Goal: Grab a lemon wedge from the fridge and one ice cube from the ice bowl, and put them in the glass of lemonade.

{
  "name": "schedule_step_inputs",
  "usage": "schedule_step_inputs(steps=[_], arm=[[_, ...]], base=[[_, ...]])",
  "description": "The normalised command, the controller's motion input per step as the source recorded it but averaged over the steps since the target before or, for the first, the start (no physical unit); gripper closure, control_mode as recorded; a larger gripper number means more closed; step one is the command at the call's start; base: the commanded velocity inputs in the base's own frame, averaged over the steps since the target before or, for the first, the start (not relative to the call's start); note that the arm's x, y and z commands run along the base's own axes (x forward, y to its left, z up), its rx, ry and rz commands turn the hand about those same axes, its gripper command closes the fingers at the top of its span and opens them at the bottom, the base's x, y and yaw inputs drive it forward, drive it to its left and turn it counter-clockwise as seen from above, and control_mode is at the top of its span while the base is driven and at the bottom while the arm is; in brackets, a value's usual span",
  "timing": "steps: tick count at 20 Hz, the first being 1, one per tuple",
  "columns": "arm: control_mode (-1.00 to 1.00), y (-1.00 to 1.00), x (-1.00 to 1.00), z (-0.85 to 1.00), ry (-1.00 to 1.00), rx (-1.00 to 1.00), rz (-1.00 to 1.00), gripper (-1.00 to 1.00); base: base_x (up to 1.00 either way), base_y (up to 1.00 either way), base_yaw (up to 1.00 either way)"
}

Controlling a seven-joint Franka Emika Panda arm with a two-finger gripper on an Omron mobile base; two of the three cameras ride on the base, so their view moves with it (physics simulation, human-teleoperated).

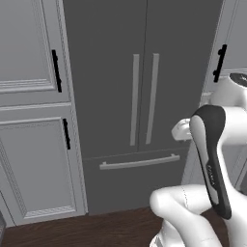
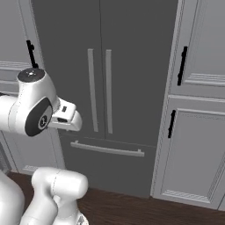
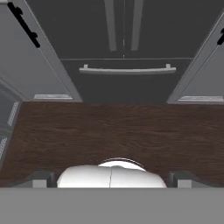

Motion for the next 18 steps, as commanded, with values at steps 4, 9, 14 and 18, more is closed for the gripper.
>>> schedule_step_inputs(steps=[4,9,14,18], arm=[[-1.0,0.0,0.03,0.05,-0.07,0.0,0.01,-1.0],[-1.0,-0.13,0.12,0.21,-0.22,0.0,0.05,-1.0],[-1.0,0.13,0.04,0.1,-0.21,0.0,-0.04,-1.0],[-1.0,0.04,0.43,0.09,-0.23,0.0,0.0,-1.0]], base=[[-0.06,0.0,0.0],[0.0,0.0,0.0],[0.0,0.0,0.0],[0.0,0.0,0.0]])
